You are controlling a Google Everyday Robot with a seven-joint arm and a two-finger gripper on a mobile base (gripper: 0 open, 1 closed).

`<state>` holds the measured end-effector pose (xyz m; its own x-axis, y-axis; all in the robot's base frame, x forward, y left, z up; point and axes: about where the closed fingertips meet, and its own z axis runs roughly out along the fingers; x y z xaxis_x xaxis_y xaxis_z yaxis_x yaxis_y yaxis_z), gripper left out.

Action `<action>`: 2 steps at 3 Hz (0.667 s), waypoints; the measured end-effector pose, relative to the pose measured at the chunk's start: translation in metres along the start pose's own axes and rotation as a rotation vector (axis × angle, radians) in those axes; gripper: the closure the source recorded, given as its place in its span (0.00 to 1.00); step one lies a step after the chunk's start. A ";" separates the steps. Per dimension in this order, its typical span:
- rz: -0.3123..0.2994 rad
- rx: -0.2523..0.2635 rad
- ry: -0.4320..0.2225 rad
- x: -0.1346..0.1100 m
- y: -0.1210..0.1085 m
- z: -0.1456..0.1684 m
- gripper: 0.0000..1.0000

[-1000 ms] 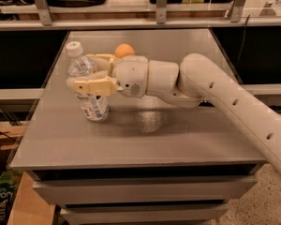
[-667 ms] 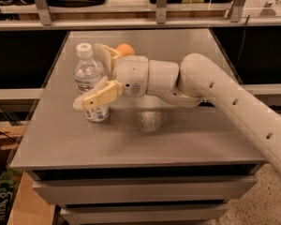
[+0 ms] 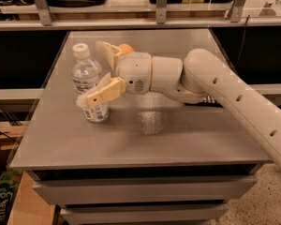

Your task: Place blue plastic bottle upright

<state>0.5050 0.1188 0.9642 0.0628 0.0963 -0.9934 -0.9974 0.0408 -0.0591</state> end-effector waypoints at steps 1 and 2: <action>0.005 -0.016 0.023 -0.008 0.001 -0.008 0.00; 0.018 -0.031 0.047 -0.013 0.002 -0.020 0.00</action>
Offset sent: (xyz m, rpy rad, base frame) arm -0.0035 -0.0471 0.0156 -0.0846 0.0456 0.0434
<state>0.5012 0.0978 0.9753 0.0436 0.0502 -0.9978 -0.9990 0.0089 -0.0432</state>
